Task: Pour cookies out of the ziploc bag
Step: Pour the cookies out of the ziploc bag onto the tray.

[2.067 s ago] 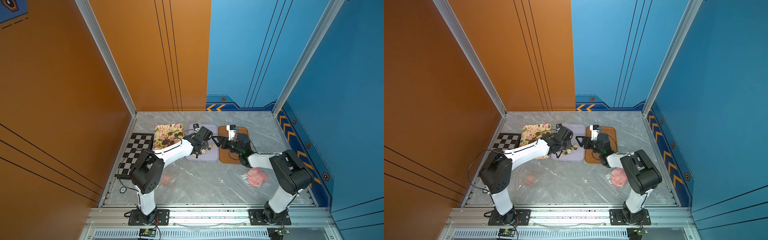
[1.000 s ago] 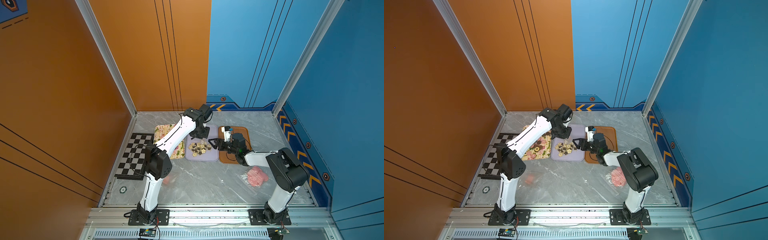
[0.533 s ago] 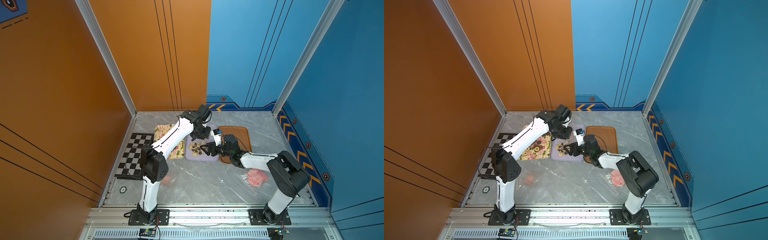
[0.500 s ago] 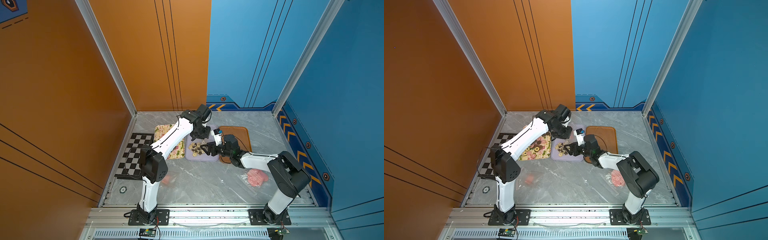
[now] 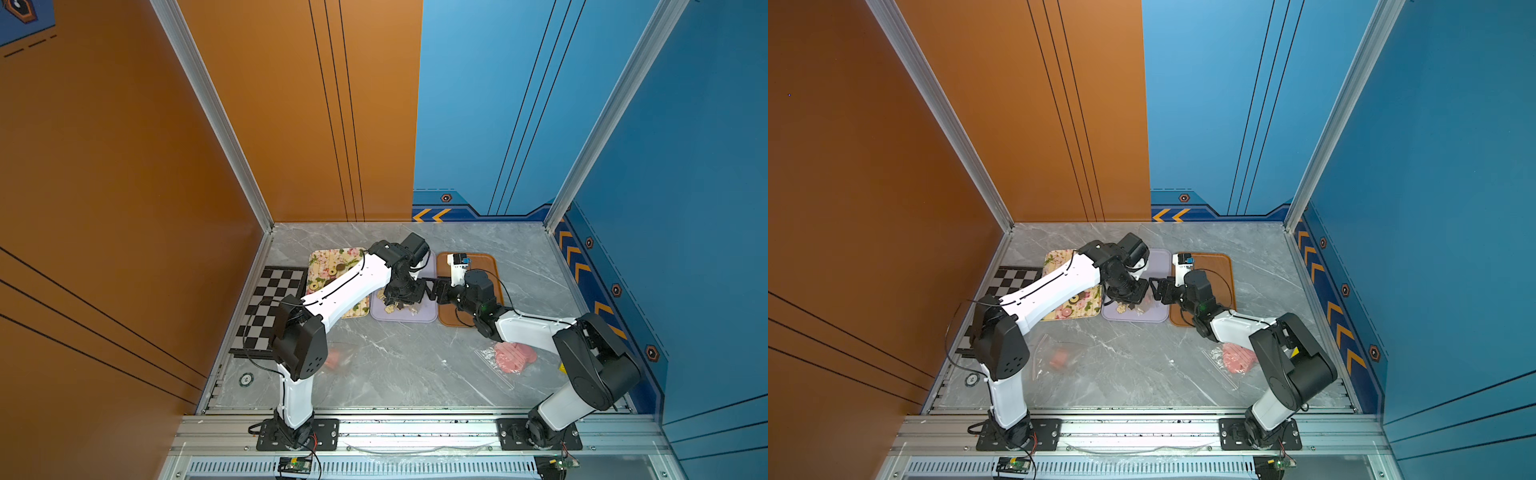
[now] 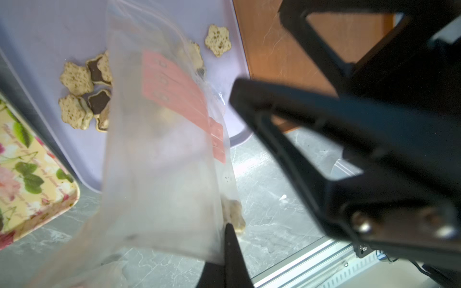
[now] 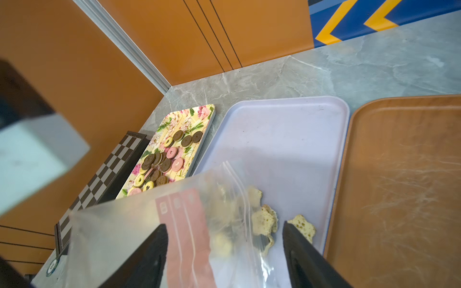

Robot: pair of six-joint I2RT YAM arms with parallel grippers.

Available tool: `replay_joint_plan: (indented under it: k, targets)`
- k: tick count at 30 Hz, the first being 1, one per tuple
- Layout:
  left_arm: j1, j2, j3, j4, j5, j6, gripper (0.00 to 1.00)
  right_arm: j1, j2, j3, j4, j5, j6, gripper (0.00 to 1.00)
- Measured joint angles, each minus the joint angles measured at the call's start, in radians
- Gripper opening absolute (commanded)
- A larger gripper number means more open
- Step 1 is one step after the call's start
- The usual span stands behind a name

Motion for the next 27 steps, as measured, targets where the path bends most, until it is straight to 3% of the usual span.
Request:
replay_joint_plan:
  k: [10,27]
  targets:
    - [0.153,-0.137,-0.082,0.190,-0.048,-0.114,0.00,0.029,0.050,0.063,0.013,-0.188,-0.007,0.73]
    - [0.164,-0.185,-0.196,0.316,0.086,-0.190,0.00,0.109,0.094,0.135,-0.183,-0.084,-0.198,0.74]
